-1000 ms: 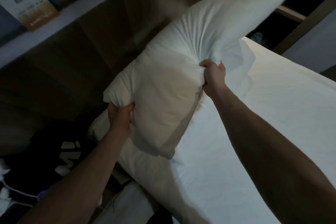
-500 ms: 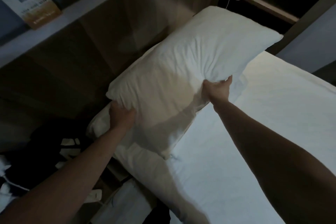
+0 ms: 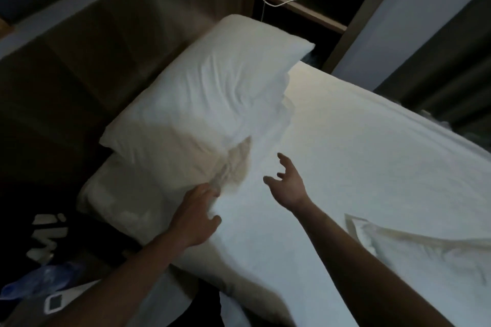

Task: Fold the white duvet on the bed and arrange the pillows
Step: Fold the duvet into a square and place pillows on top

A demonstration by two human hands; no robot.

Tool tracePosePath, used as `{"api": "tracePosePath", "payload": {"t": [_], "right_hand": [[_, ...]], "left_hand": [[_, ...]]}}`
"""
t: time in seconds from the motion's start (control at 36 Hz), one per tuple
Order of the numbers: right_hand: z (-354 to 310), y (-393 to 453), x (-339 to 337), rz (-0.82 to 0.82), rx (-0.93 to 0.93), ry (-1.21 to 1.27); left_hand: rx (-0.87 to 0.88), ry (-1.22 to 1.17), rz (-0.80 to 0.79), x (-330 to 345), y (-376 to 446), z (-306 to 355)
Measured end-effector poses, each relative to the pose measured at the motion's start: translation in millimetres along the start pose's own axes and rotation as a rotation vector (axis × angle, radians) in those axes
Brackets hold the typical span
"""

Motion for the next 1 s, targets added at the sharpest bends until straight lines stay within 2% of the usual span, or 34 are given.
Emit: {"api": "tracePosePath", "payload": {"t": [0.17, 0.28, 0.44, 0.53, 0.67, 0.83, 0.94, 1.0], "right_hand": [[108.4, -53.5, -90.5, 0.117, 0.1, 0.026], [187.2, -84.3, -146.9, 0.176, 0.167, 0.027], [318.9, -124.1, -233.3, 0.205, 0.232, -0.01], [389.7, -146.3, -277.2, 0.221, 0.307, 0.004], [508.2, -182.4, -348.2, 0.347, 0.511, 0.071], [618.6, -209.0, -393.1, 0.449, 0.775, 0.237], [671.9, -212.6, -399.0, 0.523, 0.935, 0.413], [690.6, -210.5, -399.6, 0.501, 1.014, 0.505]], "left_hand": [[0.066, 0.013, -0.182, 80.3, -12.3, 70.7], [0.116, 0.057, -0.249, 141.3, -23.3, 132.2], [0.099, 0.101, -0.36, 256.4, -49.1, 216.4], [0.047, 0.119, -0.426, 318.6, -62.3, 254.0], [-0.063, 0.138, -0.535, 418.1, -76.6, 306.5], [-0.178, 0.104, -0.609, 506.3, -81.1, 347.4], [-0.331, -0.09, -0.627, 550.0, -78.0, 364.8], [-0.384, -0.197, -0.606, 568.7, -78.3, 374.0]]}}
Point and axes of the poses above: each hand's wrist, its own y-axis towards the middle knuckle, its own x-axis out of the palm, z = x × y, the point moved 6 cm from there along y, towards the middle knuckle, and after that the axes turned 1 degree about -y, right-handed, at the moved point
